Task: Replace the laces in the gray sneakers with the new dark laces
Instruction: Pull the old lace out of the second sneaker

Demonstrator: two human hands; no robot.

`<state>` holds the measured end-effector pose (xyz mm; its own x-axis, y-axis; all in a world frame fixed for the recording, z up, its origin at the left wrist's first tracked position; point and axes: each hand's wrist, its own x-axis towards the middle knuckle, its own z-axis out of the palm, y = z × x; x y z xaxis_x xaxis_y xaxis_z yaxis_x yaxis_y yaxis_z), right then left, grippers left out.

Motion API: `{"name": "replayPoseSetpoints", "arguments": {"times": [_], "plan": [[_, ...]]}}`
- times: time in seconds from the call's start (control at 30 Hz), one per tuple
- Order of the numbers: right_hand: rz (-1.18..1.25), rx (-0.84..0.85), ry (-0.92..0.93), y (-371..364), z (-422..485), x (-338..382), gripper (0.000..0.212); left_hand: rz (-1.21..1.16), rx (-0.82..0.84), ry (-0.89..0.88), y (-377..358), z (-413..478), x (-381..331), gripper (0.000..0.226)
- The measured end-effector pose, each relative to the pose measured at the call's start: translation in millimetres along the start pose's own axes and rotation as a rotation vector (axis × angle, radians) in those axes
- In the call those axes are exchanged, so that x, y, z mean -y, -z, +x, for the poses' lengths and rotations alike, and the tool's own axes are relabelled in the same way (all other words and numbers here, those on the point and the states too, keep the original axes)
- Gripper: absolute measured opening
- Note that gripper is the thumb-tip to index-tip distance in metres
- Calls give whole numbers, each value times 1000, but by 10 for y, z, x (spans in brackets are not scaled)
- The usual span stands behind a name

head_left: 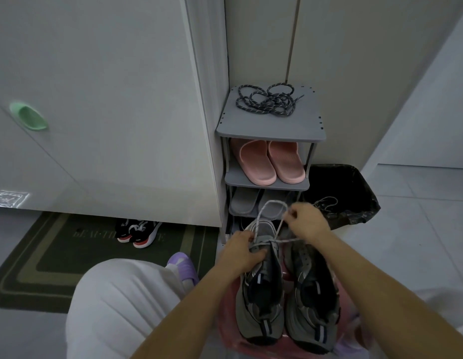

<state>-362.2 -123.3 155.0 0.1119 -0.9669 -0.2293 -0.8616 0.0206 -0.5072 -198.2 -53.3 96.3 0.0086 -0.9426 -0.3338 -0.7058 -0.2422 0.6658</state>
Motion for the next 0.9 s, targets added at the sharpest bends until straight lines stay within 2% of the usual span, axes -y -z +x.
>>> {"name": "replayPoseSetpoints", "arguments": {"times": [0.07, 0.13, 0.27, 0.33, 0.43, 0.6, 0.77, 0.83, 0.9], "plan": [[115, -105, -13, 160, 86, -14, 32, 13, 3, 5, -6, 6, 7, 46], [183, -135, -30, 241, 109, -33, 35, 9, 1, 9, -15, 20, 22, 46], [63, 178, -69, 32, 6, -68, 27, -6, 3, 14, -21, 26, 25, 45], [8, 237, -66, -114, -68, -67, 20, 10, 2, 21, -20, 27, 21, 45], [32, 172, -44, -245, -130, -18, 24, 24, -6, 18, -10, 14, 4, 45], [34, 65, 3, -140, -46, -8, 17, 9, 12, 23, -5, 11, 11, 45], [255, -151, 10, 248, 139, -12, 14, -14, -5, 52, -70, 50, 53, 57], [320, -97, -5, 232, 124, -3, 15, -21, 1, 49, -40, 30, 14, 52], [279, 70, -55, 108, 64, -21, 18, -14, 11, 42, 0, -9, -33, 43]]}}
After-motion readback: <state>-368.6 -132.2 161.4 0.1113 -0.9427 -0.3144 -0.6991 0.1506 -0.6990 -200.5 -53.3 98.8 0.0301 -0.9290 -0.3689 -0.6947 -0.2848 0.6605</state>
